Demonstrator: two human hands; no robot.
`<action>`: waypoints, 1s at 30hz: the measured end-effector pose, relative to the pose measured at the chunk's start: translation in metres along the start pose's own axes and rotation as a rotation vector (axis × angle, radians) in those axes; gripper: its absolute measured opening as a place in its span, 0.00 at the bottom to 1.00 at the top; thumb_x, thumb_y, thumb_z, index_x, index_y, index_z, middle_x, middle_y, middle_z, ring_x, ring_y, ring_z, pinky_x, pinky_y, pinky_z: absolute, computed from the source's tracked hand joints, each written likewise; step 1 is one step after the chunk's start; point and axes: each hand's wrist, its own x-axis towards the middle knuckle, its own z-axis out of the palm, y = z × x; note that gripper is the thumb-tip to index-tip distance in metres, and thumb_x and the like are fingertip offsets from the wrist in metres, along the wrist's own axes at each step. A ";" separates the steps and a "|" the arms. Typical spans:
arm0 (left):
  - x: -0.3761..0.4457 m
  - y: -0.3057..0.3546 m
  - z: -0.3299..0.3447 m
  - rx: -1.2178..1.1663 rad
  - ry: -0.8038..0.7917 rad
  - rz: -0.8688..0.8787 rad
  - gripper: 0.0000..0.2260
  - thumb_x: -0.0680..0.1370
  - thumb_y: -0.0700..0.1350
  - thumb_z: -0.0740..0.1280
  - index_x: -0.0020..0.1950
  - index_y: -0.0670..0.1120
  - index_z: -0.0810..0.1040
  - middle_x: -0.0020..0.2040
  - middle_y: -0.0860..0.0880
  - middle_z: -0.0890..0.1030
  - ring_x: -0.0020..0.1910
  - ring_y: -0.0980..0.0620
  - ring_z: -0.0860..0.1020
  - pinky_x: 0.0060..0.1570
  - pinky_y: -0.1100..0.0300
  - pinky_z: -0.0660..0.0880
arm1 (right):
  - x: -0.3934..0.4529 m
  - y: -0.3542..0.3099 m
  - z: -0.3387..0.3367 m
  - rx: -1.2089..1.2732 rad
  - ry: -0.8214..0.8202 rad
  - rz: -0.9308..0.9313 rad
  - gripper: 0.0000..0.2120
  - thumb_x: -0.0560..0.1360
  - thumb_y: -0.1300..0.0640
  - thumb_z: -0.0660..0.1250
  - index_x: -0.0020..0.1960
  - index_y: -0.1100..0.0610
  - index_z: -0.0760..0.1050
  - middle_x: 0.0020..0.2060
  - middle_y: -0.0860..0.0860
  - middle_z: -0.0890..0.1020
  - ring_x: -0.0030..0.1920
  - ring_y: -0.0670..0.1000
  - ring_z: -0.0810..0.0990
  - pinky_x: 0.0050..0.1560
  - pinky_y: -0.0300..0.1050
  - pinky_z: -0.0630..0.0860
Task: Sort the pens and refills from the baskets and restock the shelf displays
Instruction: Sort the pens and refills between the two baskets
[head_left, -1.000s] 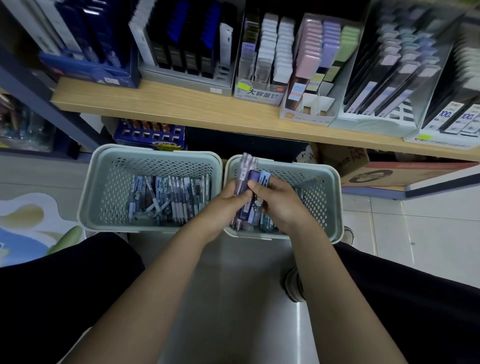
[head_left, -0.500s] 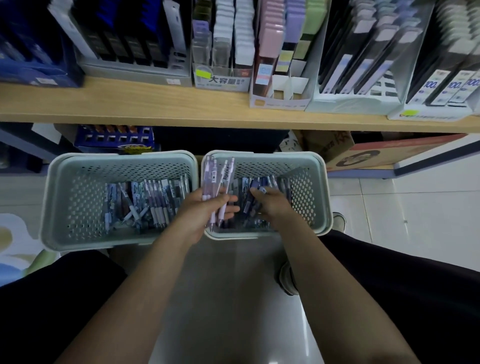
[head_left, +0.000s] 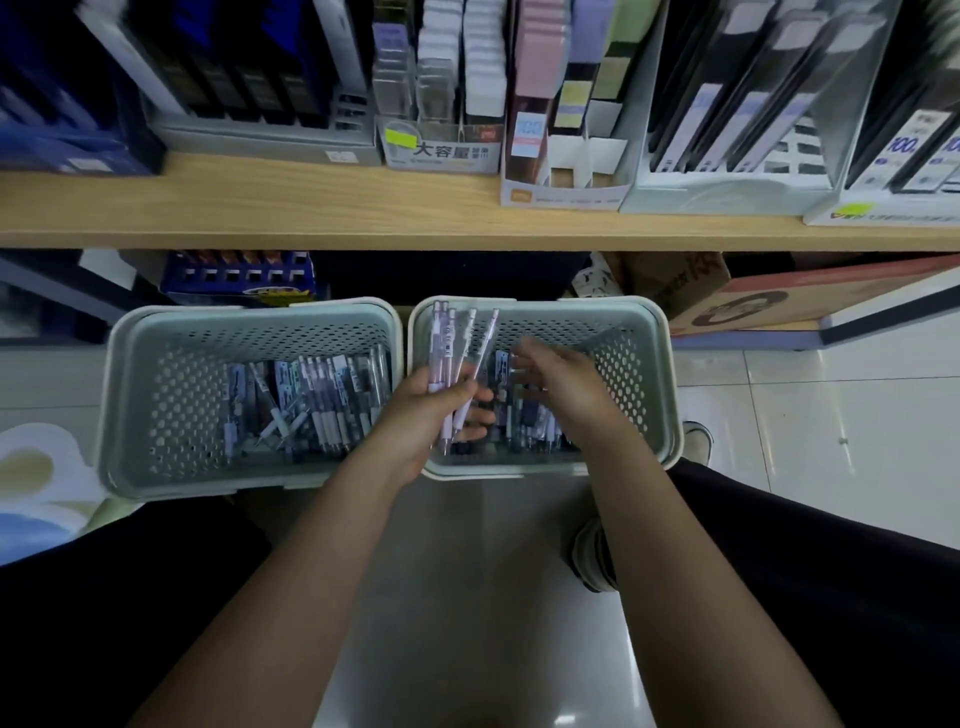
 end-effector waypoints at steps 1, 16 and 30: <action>-0.002 0.001 -0.001 0.018 -0.016 0.007 0.06 0.82 0.37 0.64 0.56 0.44 0.78 0.45 0.45 0.85 0.39 0.48 0.84 0.39 0.55 0.83 | -0.008 -0.007 0.010 0.075 -0.143 0.001 0.21 0.77 0.41 0.67 0.56 0.59 0.81 0.48 0.56 0.85 0.48 0.56 0.84 0.51 0.47 0.81; -0.012 0.009 -0.148 0.147 0.419 0.031 0.11 0.80 0.39 0.70 0.58 0.33 0.78 0.45 0.38 0.84 0.32 0.52 0.83 0.35 0.57 0.81 | -0.002 -0.017 0.131 -0.481 0.140 -0.190 0.18 0.75 0.48 0.74 0.53 0.56 0.69 0.44 0.49 0.76 0.45 0.50 0.75 0.48 0.44 0.70; 0.028 -0.009 -0.136 0.601 0.279 -0.197 0.07 0.80 0.44 0.68 0.56 0.42 0.80 0.56 0.44 0.80 0.48 0.49 0.79 0.51 0.55 0.78 | 0.013 0.008 0.117 -0.465 0.025 -0.058 0.28 0.72 0.39 0.74 0.57 0.56 0.65 0.43 0.50 0.74 0.40 0.49 0.75 0.38 0.45 0.71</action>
